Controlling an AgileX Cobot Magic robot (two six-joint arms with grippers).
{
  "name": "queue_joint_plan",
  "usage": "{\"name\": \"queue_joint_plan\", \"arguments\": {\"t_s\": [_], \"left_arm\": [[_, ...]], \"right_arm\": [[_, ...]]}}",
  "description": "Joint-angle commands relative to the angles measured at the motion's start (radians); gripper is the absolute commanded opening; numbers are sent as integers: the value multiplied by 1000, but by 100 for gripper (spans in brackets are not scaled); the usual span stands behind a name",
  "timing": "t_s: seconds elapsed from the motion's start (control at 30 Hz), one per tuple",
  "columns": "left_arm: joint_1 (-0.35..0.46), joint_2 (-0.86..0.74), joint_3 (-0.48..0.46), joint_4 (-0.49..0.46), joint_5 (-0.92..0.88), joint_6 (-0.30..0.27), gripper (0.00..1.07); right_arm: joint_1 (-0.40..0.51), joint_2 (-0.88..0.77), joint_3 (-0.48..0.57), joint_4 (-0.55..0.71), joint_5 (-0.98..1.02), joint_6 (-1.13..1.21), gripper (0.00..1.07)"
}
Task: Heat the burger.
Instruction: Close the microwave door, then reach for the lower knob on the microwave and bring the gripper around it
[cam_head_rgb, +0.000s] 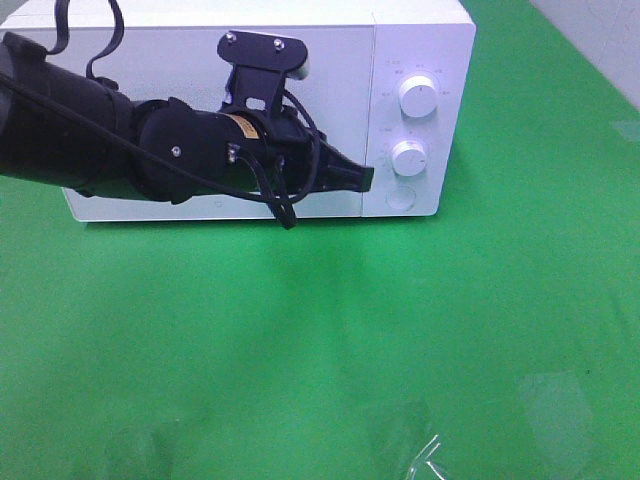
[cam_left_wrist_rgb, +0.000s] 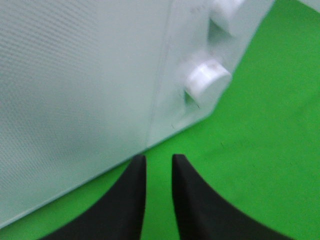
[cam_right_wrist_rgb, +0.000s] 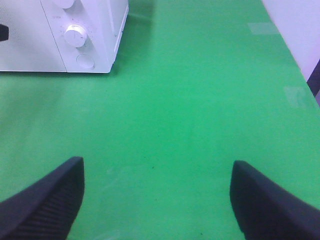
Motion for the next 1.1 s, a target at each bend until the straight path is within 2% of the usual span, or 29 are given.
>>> {"name": "queue_joint_plan", "arguments": {"t_s": [0.03, 0.07, 0.1, 0.13, 0.17, 0.2, 0.3, 0.33, 0.43, 0.5, 0.73, 0.8, 0.83, 0.87, 0.9, 0.93, 0.97, 1.03, 1.07, 1.1], "left_arm": [[-15, -43, -6, -10, 242, -10, 65], [-15, -60, -6, -17, 340, -35, 89], [-15, -60, -6, -17, 340, -35, 89], [-15, -80, -6, -16, 449, -46, 102], [-15, -80, -6, -16, 449, -46, 102], [-15, -98, -6, -16, 554, -46, 100], [-15, -108, -6, -15, 603, -46, 100], [-15, -125, -6, -15, 686, -46, 100], [-15, -150, -6, -11, 757, -46, 100], [-10, -197, -6, 19, 892, -47, 100], [14, -271, -6, 45, 1021, -67, 100], [72, -310, -6, 46, 1092, -70, 100], [72, -310, -6, 46, 1092, -70, 100], [130, -338, -6, 46, 1129, -68, 100], [130, -338, -6, 46, 1129, -68, 100], [195, -370, -6, 50, 1167, -67, 100], [195, -370, -6, 50, 1167, -67, 100], [295, -423, -6, 64, 1222, -65, 100], [295, -423, -6, 64, 1222, -65, 100], [365, -452, -6, 83, 1265, -65, 100]], "right_arm": [[-6, -24, 5, 1, -11, -8, 76], [-6, -24, 5, 1, -11, -8, 76], [-6, -24, 5, 1, -11, -8, 76], [-6, -24, 5, 1, -11, -8, 76], [-6, -24, 5, 1, -11, -8, 76], [-6, -24, 5, 1, -11, -8, 76], [-6, -24, 5, 1, -11, -8, 76], [-6, -24, 5, 1, -11, -8, 76], [-6, -24, 5, 1, -11, -8, 76], [-6, -24, 5, 1, -11, -8, 76], [-6, -24, 5, 1, -11, -8, 76], [-6, -24, 5, 1, -11, -8, 76], [-6, -24, 5, 1, -11, -8, 76], [-6, -24, 5, 1, -11, -8, 76], [-6, -24, 5, 1, -11, -8, 76], [-6, -24, 5, 1, -11, -8, 76], [-6, -24, 5, 1, -11, -8, 76], [-6, -24, 5, 1, -11, -8, 76], [-6, -24, 5, 1, -11, -8, 76], [-6, -24, 5, 1, -11, -8, 76]]}}
